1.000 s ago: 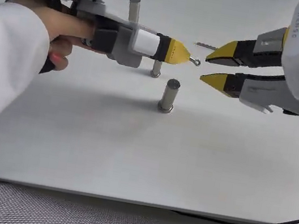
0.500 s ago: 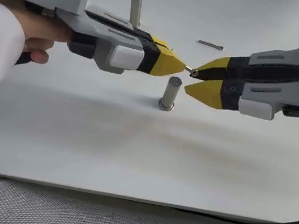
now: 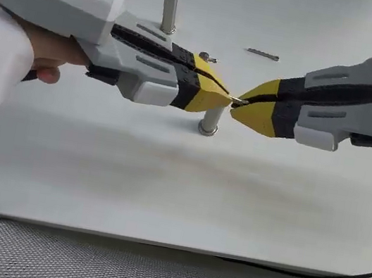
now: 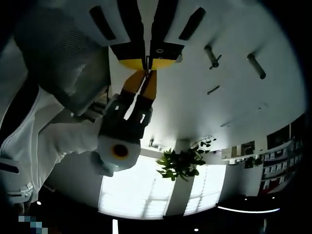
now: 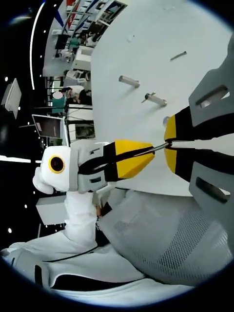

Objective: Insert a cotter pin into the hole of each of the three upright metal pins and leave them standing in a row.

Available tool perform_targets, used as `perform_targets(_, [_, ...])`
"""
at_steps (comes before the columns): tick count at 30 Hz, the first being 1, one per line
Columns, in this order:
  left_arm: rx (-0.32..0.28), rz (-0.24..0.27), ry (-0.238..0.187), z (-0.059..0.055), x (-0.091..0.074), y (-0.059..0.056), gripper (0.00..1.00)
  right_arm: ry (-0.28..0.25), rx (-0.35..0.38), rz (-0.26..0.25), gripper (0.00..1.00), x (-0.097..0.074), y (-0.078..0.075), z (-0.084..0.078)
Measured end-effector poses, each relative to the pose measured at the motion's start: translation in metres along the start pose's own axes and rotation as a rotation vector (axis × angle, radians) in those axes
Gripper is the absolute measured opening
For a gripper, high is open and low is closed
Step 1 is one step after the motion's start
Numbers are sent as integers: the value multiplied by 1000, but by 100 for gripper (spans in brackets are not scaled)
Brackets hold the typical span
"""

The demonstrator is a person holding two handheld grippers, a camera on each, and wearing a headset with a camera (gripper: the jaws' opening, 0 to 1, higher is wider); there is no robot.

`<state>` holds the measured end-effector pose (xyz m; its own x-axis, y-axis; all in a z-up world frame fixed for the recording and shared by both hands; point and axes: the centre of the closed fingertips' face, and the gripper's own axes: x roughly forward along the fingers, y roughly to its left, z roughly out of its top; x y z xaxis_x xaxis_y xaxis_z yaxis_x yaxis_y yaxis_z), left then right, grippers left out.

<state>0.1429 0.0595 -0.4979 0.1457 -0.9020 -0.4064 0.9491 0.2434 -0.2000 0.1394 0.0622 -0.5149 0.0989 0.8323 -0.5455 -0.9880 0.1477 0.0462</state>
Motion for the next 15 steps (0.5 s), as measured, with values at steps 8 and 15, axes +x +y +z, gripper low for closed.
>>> perform_targets(8, [231,-42,57,-10,5,-9,1,56,-49,52,0,0,13,-7])
perform_targets(15, [251,-12,49,-10,10,-3,7,67,-49,29,0,-5,10,-11])
